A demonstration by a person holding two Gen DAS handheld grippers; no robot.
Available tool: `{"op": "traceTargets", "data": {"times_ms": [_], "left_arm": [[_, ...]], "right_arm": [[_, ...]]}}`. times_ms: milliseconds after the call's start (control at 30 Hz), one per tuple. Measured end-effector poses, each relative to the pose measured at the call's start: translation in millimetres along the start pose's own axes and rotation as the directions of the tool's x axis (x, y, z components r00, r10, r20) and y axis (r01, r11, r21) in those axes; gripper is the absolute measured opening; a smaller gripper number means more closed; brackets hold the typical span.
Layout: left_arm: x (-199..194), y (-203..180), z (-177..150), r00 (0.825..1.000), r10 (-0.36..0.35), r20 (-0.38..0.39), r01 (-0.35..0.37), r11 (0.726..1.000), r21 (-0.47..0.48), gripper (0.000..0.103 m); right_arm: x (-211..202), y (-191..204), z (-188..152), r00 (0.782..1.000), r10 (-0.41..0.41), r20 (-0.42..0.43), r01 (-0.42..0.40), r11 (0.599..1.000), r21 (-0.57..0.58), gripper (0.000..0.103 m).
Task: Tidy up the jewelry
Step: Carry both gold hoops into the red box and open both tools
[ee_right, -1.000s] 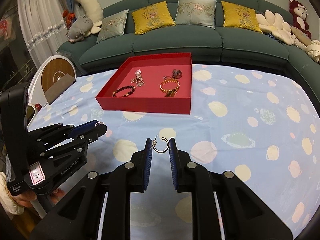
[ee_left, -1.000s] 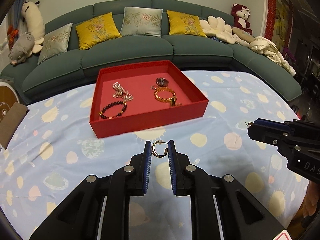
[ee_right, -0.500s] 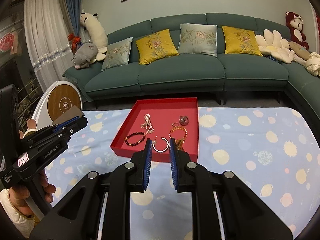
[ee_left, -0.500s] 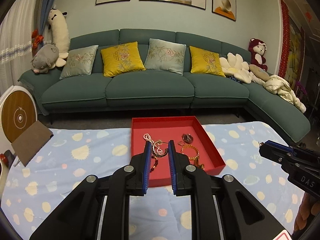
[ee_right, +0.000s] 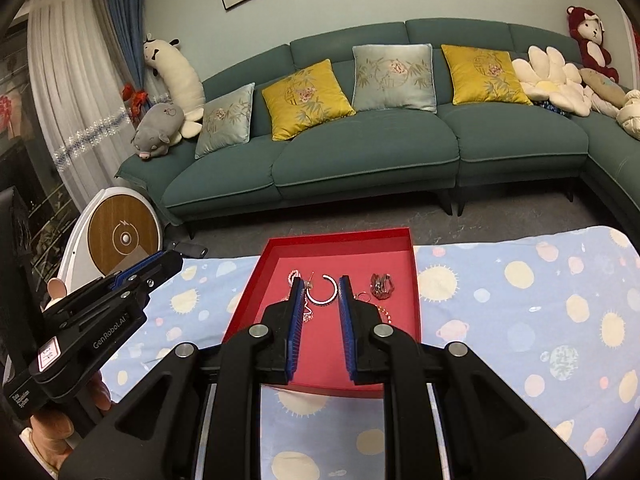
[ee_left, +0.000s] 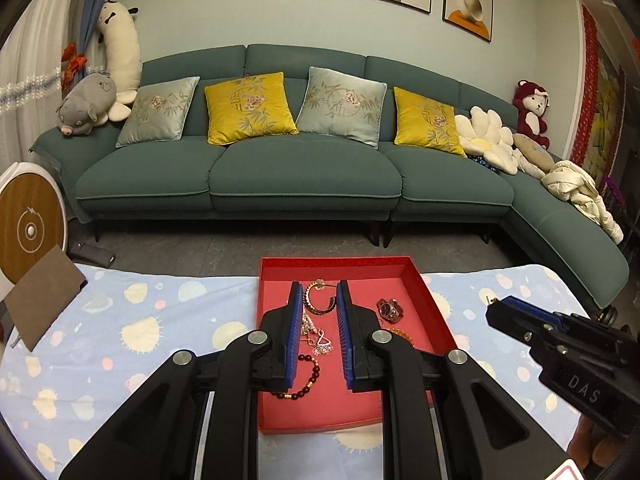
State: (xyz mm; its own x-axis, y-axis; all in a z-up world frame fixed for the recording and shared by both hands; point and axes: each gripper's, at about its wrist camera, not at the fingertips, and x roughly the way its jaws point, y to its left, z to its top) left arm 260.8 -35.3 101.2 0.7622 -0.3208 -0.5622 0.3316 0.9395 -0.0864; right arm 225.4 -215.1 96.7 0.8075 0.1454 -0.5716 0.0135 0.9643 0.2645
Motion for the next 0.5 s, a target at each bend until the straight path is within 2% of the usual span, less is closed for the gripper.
{"op": "traceTargets", "data": {"times_ms": [167, 500], "left_arm": [[34, -1, -5, 0.998, 0.031, -0.049, -0.030, 0.999, 0.021, 0.014], [81, 15, -19, 0.989, 0.049, -0.140, -0.053, 0.998, -0.026, 0.014]], "right_arm": [[40, 6, -12, 0.996, -0.025, -0.082, 0.020, 0.998, -0.062, 0.017], [103, 4, -34, 0.979, -0.029, -0.202, 0.020, 0.999, -0.049, 0.016]]}}
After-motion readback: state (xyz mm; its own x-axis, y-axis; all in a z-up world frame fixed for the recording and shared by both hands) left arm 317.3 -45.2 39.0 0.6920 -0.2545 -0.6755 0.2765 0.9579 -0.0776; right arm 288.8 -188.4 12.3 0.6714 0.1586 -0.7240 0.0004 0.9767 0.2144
